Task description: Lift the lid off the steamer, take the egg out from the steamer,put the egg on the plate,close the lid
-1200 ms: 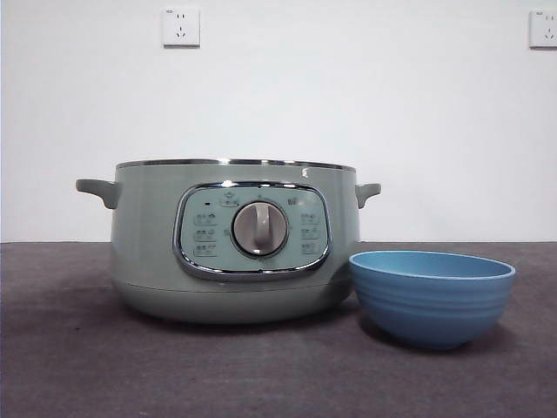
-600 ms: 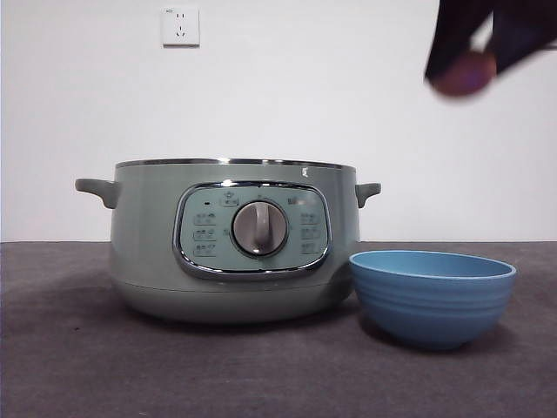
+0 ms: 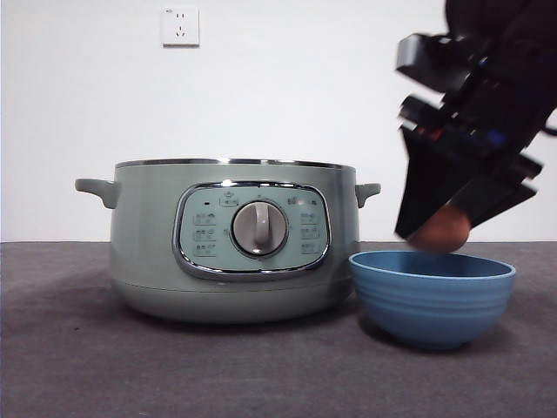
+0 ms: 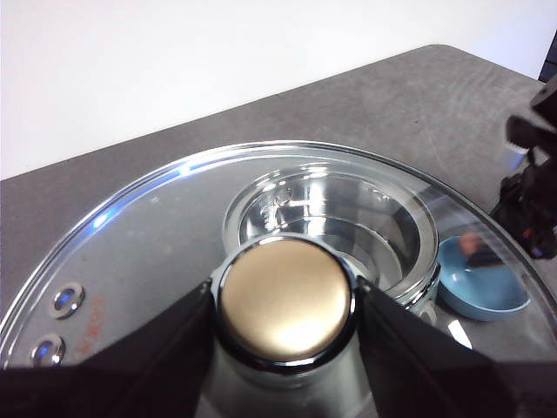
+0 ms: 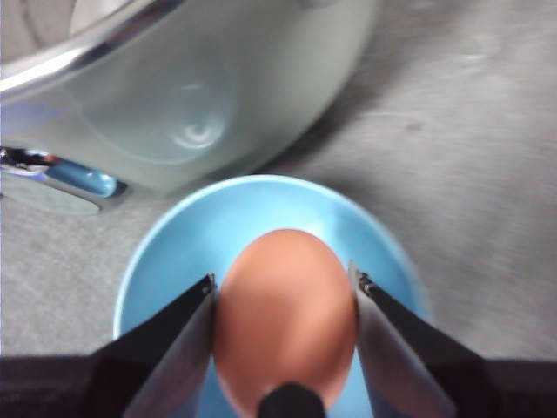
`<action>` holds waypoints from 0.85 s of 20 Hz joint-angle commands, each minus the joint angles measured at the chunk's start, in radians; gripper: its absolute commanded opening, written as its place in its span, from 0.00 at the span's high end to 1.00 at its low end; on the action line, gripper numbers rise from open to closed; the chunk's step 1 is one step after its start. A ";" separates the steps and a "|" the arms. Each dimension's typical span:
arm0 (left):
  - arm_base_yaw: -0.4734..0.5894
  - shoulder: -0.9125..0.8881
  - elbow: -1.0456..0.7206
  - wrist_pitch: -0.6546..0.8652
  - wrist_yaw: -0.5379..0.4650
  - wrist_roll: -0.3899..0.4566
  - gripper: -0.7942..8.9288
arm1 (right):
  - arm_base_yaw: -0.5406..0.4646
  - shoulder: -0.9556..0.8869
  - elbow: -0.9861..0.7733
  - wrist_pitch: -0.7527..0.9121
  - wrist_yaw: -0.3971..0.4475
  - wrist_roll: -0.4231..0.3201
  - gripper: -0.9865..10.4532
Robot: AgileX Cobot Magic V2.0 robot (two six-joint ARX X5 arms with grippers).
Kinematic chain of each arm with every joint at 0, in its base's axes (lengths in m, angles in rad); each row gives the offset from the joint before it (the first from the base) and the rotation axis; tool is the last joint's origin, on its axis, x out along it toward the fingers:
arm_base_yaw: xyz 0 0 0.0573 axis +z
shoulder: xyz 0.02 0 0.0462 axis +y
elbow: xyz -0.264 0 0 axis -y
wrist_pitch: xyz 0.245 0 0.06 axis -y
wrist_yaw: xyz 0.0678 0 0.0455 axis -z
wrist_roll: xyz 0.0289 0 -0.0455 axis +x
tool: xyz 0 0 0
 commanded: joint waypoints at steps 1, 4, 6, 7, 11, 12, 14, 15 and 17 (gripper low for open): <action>-0.002 -0.010 0.010 0.047 0.001 -0.001 0.93 | 0.032 0.059 -0.006 0.013 -0.001 -0.005 0.93; -0.002 -0.010 0.010 0.046 0.001 -0.002 0.93 | 0.059 0.126 -0.006 0.049 0.003 -0.004 0.93; -0.002 -0.010 0.010 0.040 0.001 -0.003 0.93 | 0.065 0.163 -0.006 0.058 0.009 -0.004 0.93; -0.002 -0.010 0.010 0.034 0.001 -0.003 0.93 | 0.065 0.176 -0.006 0.059 0.010 -0.004 0.93; -0.002 -0.010 0.010 0.016 0.001 -0.003 0.93 | 0.065 0.204 -0.006 0.063 0.036 -0.003 0.93; -0.002 -0.010 0.010 0.017 0.001 -0.003 0.93 | 0.066 0.204 -0.006 0.063 0.028 -0.003 0.92; -0.002 -0.010 0.010 0.017 0.002 -0.003 0.93 | 0.066 0.204 -0.006 0.061 0.025 -0.001 0.83; -0.002 -0.010 0.010 0.018 0.003 -0.003 0.93 | 0.068 0.204 -0.006 0.061 0.025 0.004 0.72; -0.002 0.005 0.010 0.026 0.006 -0.002 0.93 | 0.074 0.202 -0.005 0.061 0.027 0.003 0.55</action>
